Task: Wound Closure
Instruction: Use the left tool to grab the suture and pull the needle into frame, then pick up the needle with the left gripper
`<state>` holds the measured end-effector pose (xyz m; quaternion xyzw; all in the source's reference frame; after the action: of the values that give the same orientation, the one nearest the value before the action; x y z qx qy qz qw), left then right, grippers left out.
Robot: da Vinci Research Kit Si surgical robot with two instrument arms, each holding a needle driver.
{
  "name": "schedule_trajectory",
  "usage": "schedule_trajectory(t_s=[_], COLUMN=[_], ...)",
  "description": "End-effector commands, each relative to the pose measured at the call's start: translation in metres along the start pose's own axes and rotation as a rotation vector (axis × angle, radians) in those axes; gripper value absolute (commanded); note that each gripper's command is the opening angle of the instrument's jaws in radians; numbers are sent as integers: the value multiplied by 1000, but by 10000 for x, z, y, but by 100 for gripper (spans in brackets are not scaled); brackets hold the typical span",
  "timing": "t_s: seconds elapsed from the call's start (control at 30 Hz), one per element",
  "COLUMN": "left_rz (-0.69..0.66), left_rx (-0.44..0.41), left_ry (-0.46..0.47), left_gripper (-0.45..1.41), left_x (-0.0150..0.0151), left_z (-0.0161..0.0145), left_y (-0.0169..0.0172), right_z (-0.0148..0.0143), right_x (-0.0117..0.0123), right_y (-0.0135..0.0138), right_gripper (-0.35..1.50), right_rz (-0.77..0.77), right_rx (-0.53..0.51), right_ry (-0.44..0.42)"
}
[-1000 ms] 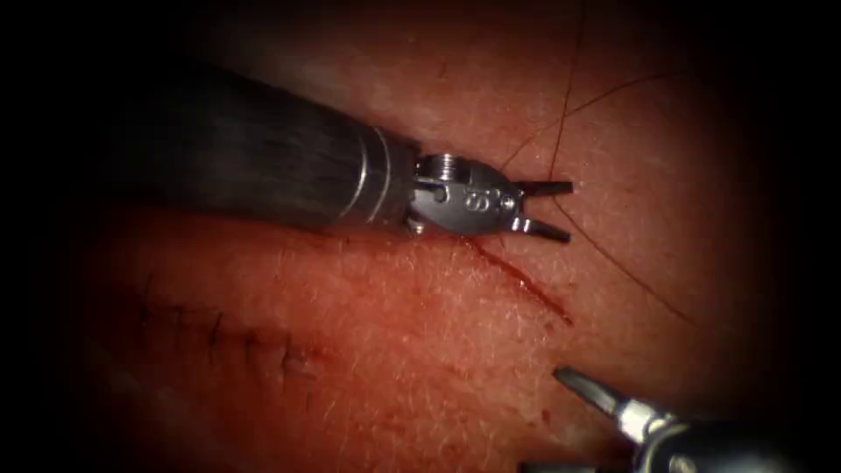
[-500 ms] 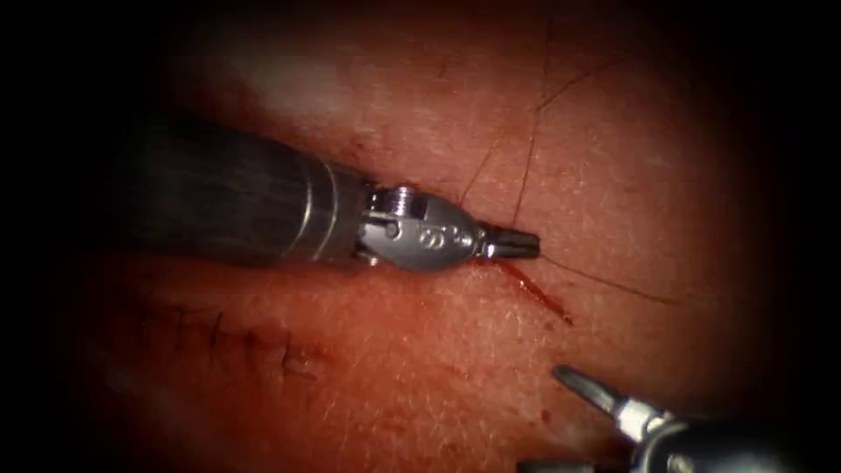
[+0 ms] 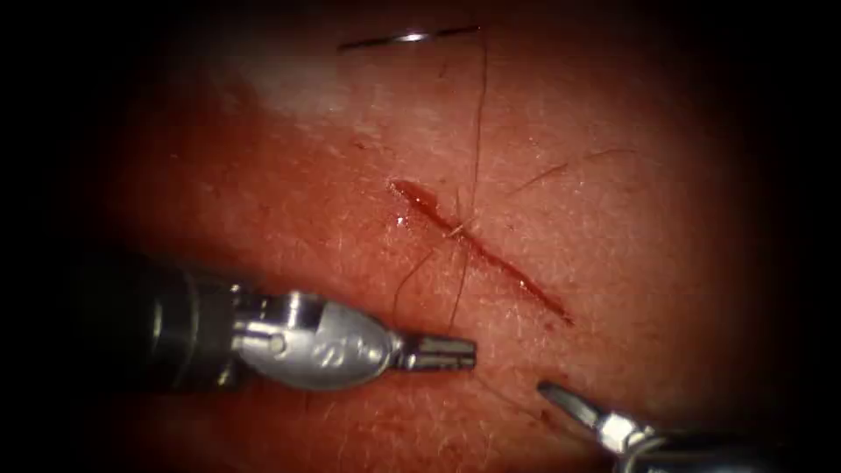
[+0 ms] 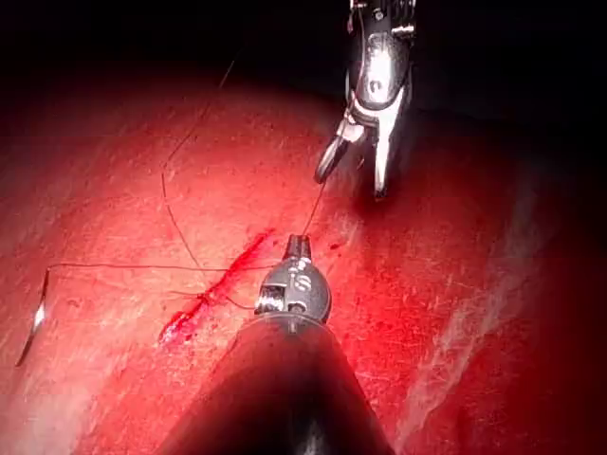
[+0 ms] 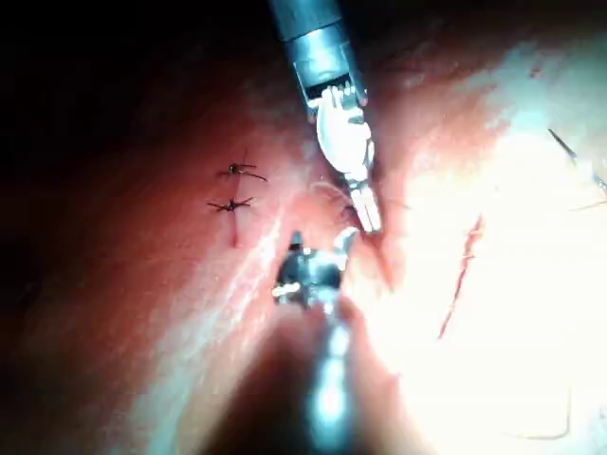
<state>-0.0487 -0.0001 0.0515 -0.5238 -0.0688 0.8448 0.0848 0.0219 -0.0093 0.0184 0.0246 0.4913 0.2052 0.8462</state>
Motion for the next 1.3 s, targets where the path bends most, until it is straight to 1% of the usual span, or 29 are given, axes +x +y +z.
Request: schedule_trajectory(t_s=[0.03,0.1,0.2,0.27,0.3,0.33,0.37,0.4,0.43,0.57,0.6,0.63,0.67,0.73,0.8,0.9,0.93,1.0,1.07,1.13,1.23,1.27,1.3], left_rz=[-4,-14,-21,-52,-117,-224,-225,-225,-271,-281,-283,-290,-305,-331,-369,-428,-452,-488,-518,-564,-588,-593,-619], left_rx=[-7,-21,-35,-39,-41,-33,-22,-12,26,53,51,51,57,68,75,94,132,171,186,206,222,223,220], left_ry=[7,20,27,29,29,24,17,12,-9,-27,-30,-31,-34,-44,-49,-60,-81,-95,-109,-129,-164,-187,-233], left_gripper=[-45,-45,-45,-45,5,94,113,121,130,130,130,130,126,123,118,106,105,105,105,105,105,105,105], left_x=[2,24,40,47,50,51,51,51,50,44,42,41,40,39,39,36,32,26,18,5,-10,-16,-25], left_z=[3,-13,-25,-28,-28,-29,-30,-30,-36,-52,-65,-71,-85,-101,-115,-126,-127,-123,-117,-104,-90,-85,-77], left_y=[10,30,47,54,57,58,56,55,48,40,37,36,33,26,12,-18,-35,-55,-69,-90,-108,-114,-121], right_z=[6,7,8,9,9,9,10,9,9,8,8,7,7,7,8,10,11,12,12,13,15,15,17], right_x=[-10,-16,-22,-24,-25,-25,-25,-25,-25,-28,-29,-30,-32,-33,-32,-31,-30,-30,-30,-31,-31,-31,-30], right_y=[-5,-4,-3,-3,-3,-3,-3,-3,-3,-2,-2,-1,0,-1,-1,-3,-4,-5,-5,-6,-7,-8,-9], right_gripper=[146,146,146,146,146,146,146,146,146,145,145,145,145,143,143,143,143,143,143,143,143,143,143], right_rz=[-3,4,5,3,3,3,3,3,2,0,-1,-1,3,2,3,3,4,3,3,2,1,1,1], right_rx=[2,4,8,7,7,7,7,7,7,9,9,10,11,11,10,9,8,9,9,8,8,8,10], right_ry=[-6,-10,-20,-19,-19,-19,-19,-19,-19,-21,-21,-21,-23,-23,-23,-23,-23,-26,-26,-25,-28,-31,-32])
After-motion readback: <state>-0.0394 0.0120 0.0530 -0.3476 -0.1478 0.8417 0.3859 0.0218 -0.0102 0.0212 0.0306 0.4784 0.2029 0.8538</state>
